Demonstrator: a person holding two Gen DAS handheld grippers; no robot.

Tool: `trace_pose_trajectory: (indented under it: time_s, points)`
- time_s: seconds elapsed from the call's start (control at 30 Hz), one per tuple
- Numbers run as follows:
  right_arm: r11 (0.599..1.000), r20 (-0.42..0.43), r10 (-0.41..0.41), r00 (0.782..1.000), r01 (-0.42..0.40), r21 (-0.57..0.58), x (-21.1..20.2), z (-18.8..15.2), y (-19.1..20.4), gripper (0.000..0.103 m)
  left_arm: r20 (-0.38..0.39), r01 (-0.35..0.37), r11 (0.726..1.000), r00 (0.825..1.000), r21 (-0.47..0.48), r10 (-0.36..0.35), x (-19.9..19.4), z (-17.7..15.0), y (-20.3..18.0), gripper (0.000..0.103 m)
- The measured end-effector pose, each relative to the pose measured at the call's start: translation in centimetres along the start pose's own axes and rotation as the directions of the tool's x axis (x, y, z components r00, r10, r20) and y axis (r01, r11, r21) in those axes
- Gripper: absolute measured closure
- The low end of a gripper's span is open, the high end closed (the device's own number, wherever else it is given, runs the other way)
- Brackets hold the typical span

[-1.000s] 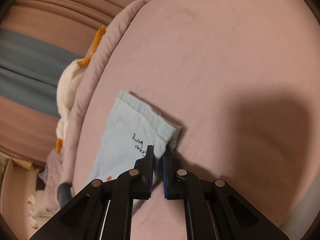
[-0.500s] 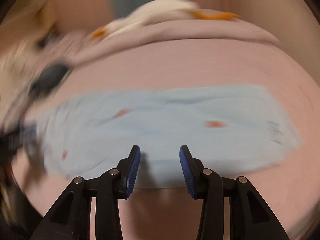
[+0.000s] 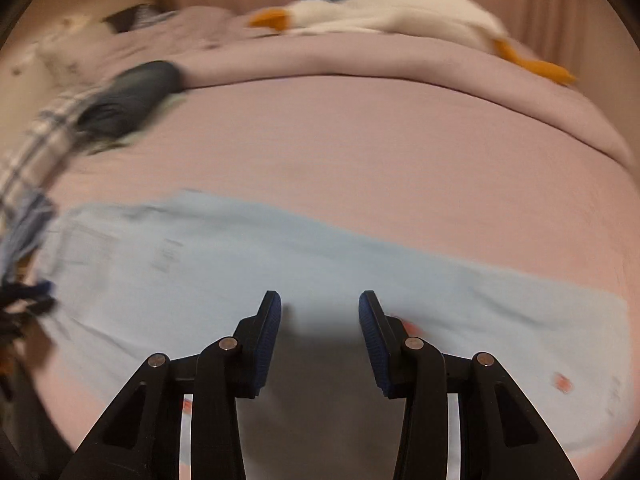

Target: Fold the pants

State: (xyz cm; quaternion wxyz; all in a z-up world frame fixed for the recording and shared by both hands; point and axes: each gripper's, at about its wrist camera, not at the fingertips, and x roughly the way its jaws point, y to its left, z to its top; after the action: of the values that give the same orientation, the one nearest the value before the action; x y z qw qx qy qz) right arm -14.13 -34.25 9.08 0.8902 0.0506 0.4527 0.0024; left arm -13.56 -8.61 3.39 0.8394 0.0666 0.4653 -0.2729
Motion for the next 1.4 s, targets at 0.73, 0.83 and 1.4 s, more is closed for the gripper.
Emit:
trace_pose_trajectory:
  time_s: [0.73, 0.83, 1.4]
  points:
    - [0.993, -0.087, 0.038, 0.996, -0.047, -0.105, 0.9, -5.8, 7.0, 0.055, 0.008, -0.032, 0.999, 0.999, 0.020, 0.032, -0.2, 0.3, -2.9, 0.039]
    - [0.993, -0.039, 0.066, 0.997, -0.069, -0.091, -2.3, -8.2, 5.8, 0.055, -0.009, 0.000, 1.000, 1.000, 0.013, 0.000, -0.2, 0.9, -3.9, 0.039]
    - [0.478, 0.273, -0.184, 0.944, -0.157, 0.864, -13.6, -23.6, -25.1, 0.052, -0.100, 0.354, 0.935, 0.931, 0.030, -0.350, 3.1, 5.4, -16.5, 0.037]
